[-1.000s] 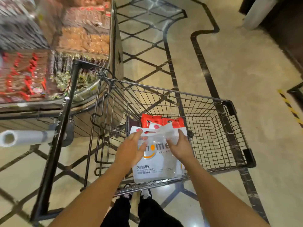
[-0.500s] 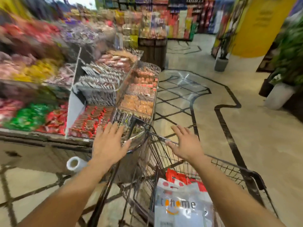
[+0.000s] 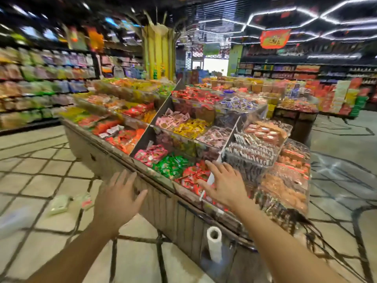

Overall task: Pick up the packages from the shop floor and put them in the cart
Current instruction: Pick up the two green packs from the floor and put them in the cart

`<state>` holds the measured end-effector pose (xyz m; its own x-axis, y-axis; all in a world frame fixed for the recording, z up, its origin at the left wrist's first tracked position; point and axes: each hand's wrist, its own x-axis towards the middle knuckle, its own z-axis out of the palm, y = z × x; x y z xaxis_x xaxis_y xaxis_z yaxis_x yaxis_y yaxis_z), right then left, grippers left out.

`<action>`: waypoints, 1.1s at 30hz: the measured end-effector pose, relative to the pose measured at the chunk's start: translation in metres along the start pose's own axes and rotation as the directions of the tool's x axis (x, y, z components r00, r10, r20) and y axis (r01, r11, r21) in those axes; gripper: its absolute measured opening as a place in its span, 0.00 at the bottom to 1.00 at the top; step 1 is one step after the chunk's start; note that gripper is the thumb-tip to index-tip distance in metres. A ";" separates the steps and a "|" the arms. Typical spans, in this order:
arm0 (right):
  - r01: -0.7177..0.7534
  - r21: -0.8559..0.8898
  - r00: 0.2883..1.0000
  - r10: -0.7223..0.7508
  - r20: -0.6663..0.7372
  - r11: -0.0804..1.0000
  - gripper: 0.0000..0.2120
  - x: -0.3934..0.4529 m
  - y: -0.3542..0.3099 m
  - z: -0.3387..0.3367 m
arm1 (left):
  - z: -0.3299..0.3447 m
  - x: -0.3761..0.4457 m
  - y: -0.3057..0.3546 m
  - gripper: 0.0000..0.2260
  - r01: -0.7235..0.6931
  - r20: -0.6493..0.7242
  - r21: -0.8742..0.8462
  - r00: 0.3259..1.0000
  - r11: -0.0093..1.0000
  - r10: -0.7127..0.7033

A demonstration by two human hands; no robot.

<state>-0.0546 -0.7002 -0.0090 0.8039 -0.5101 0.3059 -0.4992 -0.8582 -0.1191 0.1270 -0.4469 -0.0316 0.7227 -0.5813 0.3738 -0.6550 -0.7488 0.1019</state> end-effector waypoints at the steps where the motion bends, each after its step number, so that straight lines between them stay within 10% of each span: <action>1: 0.038 0.010 0.999 -0.037 -0.017 0.999 0.42 0.013 -0.031 0.007 | -0.005 -0.004 -0.031 0.36 0.049 0.008 -0.013 0.999 0.999 -0.049; 18: 0.495 0.113 0.867 -0.499 0.006 0.862 0.37 0.186 -0.420 0.125 | -0.046 -0.002 -0.374 0.39 0.461 -0.118 0.100 0.886 0.882 -0.449; 33: 0.514 0.249 0.840 -0.541 0.049 0.821 0.35 0.436 -0.599 0.249 | 0.017 0.188 -0.595 0.32 0.521 -0.099 0.230 0.853 0.822 -0.512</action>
<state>0.6753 -0.4222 -0.0396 0.9609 0.0328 0.2750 0.0837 -0.9809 -0.1754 0.6563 -0.1162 -0.0379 0.9302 -0.0807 0.3582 -0.1114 -0.9916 0.0660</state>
